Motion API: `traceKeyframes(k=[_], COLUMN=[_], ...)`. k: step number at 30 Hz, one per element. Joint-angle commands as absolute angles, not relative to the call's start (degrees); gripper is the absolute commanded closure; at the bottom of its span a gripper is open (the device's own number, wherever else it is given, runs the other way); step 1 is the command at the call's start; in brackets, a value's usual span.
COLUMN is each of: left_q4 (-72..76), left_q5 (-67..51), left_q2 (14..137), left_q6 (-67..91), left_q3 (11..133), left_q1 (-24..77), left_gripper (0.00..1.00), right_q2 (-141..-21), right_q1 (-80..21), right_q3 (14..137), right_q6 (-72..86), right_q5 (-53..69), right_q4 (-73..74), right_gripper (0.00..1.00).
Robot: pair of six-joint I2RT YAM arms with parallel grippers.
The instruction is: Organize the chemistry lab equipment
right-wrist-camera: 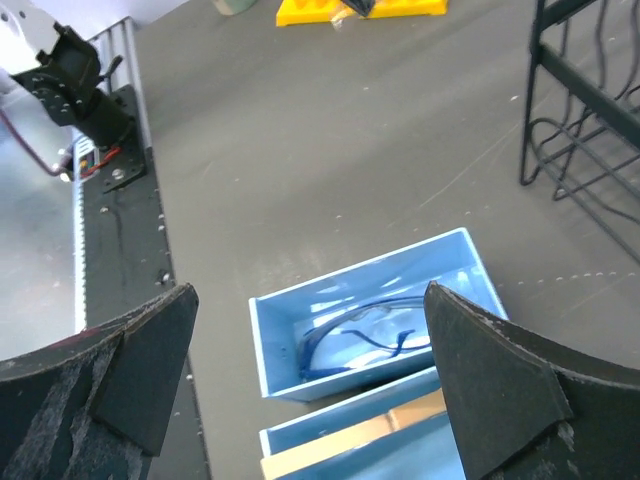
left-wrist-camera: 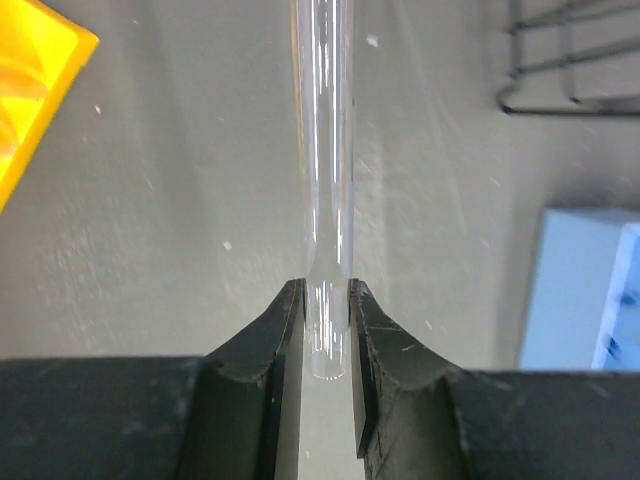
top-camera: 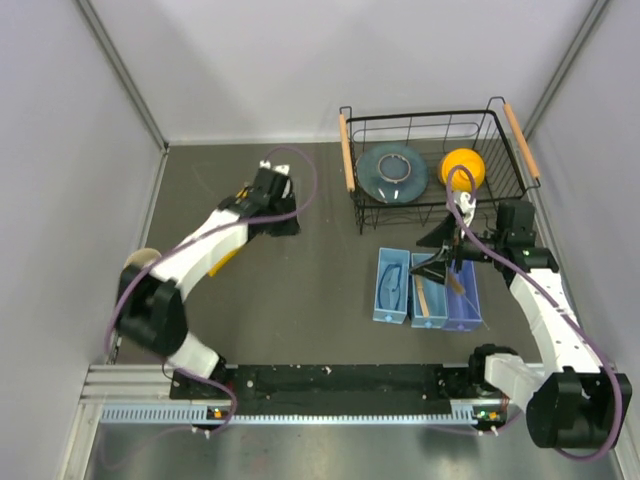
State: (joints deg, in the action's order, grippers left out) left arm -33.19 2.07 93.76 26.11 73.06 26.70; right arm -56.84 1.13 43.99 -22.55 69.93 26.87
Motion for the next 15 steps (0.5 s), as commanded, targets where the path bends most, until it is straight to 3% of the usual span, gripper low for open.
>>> traceKeyframes(k=[1, 8, 15], left_q4=[-20.5, -0.5, 7.5], left_q5=[-8.1, -18.4, -14.2], left_q2=[77.5, 50.6, 40.4], left_q6=[26.8, 35.4, 42.6], left_q3=[60.8, 39.8, 35.0], left_q1=[26.9, 30.0, 34.6], left_gripper=[0.93, 0.93, 0.93], right_q2=[-58.1, -62.2, -70.0], right_q1=[-3.6, -18.2, -25.7], right_q3=[51.0, 65.8, 70.1], right_q6=[-24.2, -13.3, 13.8], right_q5=[71.0, 59.4, 59.1], right_q4=[32.8, 34.0, 20.8], right_gripper=[0.04, 0.08, 0.14])
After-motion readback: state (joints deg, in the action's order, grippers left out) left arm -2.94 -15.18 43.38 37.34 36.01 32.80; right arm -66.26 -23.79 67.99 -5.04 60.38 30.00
